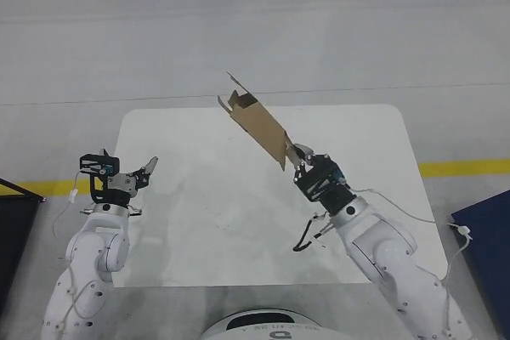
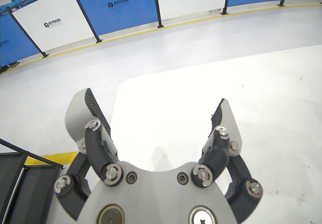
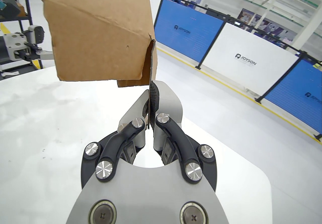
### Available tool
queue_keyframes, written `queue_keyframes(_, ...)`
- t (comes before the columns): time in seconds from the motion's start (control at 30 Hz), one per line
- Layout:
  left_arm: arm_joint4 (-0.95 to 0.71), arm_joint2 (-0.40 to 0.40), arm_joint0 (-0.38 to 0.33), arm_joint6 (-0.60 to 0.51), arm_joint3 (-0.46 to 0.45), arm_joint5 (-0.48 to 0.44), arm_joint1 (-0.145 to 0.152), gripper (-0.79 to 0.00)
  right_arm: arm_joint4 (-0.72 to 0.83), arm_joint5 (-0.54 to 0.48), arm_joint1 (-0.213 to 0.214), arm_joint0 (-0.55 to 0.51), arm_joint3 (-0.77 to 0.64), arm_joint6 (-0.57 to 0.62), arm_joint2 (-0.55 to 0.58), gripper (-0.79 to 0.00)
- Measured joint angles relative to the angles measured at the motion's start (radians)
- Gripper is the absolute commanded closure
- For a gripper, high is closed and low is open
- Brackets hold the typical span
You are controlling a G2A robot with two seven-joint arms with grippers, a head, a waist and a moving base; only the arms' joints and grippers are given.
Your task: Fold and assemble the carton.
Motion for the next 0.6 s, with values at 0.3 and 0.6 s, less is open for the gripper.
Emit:
queue_keyframes(0.3,0.0,0.0,0.0,0.0,0.0,0.0,0.0,-0.785,-0.167,0.067,0.003,-0.07,-0.087,0.08,0.059,0.0)
queue_keyframes(0.6,0.014,0.01,-0.021,-0.048,0.042,-0.007,0.0,-0.785,-0.169,0.065,0.003,-0.075,-0.094,0.083,0.06,0.0)
